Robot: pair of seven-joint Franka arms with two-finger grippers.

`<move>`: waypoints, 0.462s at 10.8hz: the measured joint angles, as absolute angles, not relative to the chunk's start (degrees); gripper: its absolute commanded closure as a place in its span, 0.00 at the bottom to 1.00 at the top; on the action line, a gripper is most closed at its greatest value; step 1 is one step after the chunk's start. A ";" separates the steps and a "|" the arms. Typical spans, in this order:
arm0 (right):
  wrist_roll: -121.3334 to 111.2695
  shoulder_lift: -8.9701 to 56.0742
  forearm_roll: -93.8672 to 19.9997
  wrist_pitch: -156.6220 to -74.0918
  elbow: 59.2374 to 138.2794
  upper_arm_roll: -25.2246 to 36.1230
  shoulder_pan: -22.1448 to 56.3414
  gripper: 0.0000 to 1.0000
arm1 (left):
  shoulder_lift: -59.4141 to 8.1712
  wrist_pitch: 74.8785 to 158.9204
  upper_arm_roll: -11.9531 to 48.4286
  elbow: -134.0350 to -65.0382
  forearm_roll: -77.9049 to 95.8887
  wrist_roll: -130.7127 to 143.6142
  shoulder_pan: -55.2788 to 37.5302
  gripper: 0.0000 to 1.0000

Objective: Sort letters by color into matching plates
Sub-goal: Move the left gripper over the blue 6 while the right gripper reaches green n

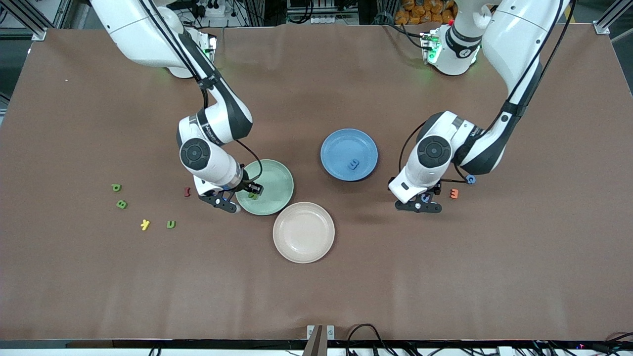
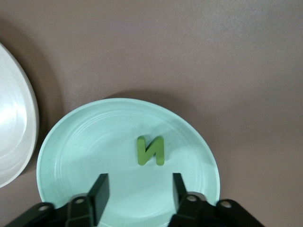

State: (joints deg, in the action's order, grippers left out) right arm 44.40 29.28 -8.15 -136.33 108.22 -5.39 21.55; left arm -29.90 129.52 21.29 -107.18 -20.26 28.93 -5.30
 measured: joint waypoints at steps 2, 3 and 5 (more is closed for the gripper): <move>45.09 29.28 -8.15 -136.33 108.21 -5.39 22.21 0.00 | -29.90 129.53 21.30 -107.30 -20.32 23.80 -3.58 0.00; 45.16 29.28 -8.15 -136.34 108.19 -5.34 22.24 0.00 | -29.90 129.55 21.33 -107.39 -20.33 21.74 -2.97 0.00; 45.16 29.28 -8.15 -136.33 108.15 -5.04 22.24 0.00 | -29.90 129.86 21.34 -107.58 -20.35 17.60 -2.33 0.00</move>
